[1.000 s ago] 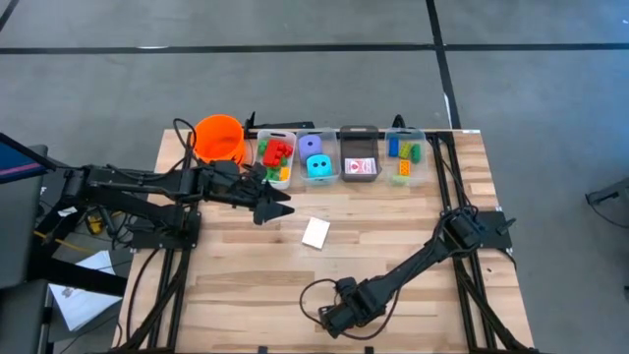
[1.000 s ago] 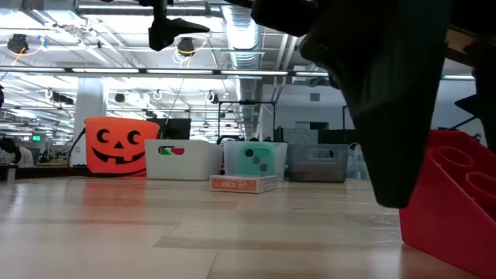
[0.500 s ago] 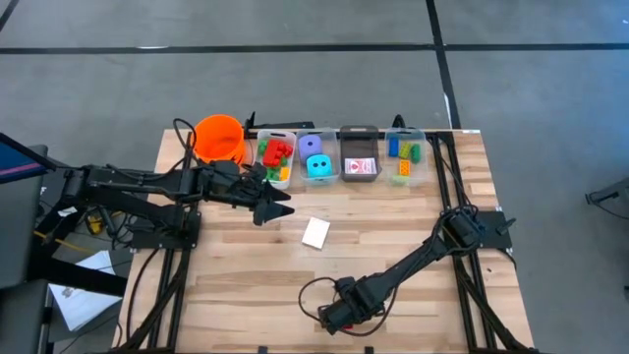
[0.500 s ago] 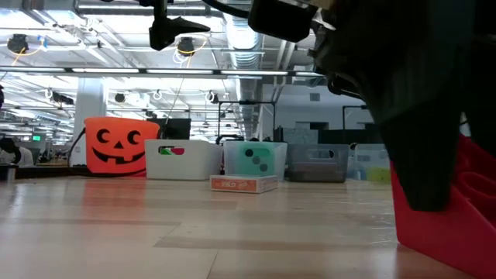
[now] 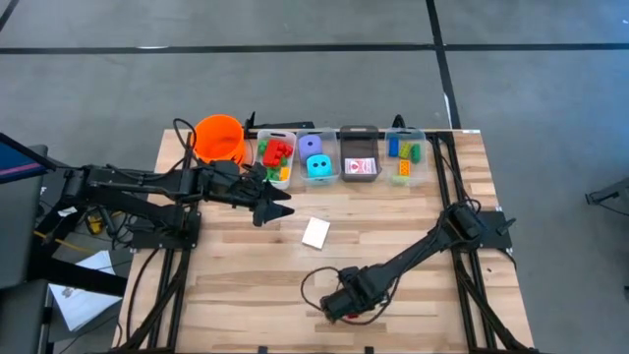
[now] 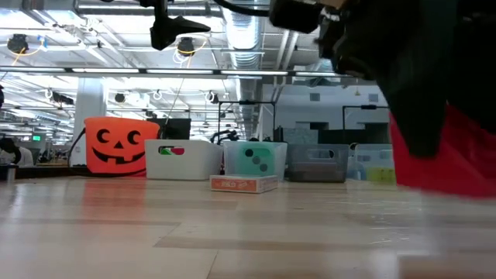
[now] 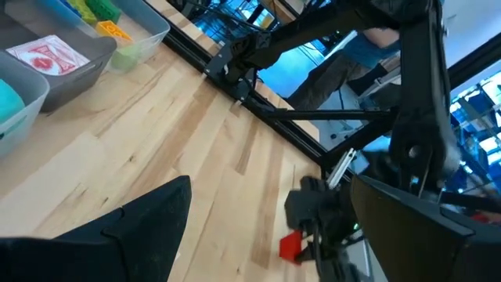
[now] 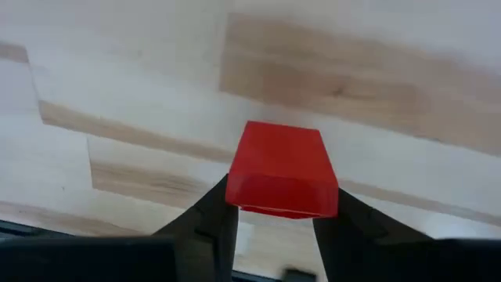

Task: Pick & Place Toys
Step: Put the red game piece into the right transparent bin

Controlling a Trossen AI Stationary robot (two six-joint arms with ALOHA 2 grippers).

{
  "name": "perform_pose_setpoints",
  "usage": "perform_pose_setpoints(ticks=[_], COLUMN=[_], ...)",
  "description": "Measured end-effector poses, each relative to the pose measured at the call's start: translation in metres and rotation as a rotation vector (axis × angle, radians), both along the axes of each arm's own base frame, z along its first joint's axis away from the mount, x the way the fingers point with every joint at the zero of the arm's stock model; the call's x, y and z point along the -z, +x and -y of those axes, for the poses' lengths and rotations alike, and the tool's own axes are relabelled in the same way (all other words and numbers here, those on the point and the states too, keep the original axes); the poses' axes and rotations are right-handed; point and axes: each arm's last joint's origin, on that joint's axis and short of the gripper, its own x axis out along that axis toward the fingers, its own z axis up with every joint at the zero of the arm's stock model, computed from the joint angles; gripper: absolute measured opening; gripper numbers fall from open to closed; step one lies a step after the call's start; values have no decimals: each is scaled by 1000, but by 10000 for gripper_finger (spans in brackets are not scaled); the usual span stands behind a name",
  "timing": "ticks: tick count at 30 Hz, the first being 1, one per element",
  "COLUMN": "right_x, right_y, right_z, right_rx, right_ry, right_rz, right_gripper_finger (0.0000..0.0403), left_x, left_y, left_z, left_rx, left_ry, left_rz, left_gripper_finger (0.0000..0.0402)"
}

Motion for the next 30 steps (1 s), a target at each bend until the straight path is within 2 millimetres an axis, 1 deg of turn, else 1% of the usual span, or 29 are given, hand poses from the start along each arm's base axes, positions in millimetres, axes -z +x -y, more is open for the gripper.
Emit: perform_pose_setpoints(ticks=[4,9,13,18,20,24,28,30], right_x=[-21,-52,-77,-105,-113,-123,-117,-113], right_y=[-4,-12,-23,-45,-49,-67,-90,-106], right_z=[21,60,95,145,166,212,259,280], right_rx=[18,67,53,38,32,82,108,114], right_ry=[-48,-178,-283,-481,-531,-625,-654,-641], right_rz=[-19,-32,-74,-198,-170,-161,-233,-269], right_gripper_finger=[126,126,126,126,126,126,126,126], left_x=[0,0,0,0,-1,-1,-1,-2], left_y=[0,0,0,0,0,0,0,0], left_z=[0,0,2,3,3,1,-5,-9], left_rx=[4,17,69,110,113,123,105,87], left_ry=[11,7,-10,-22,-13,54,78,79], left_rz=[1,1,2,3,4,15,18,22], left_gripper_finger=[343,343,343,343,343,343,343,343])
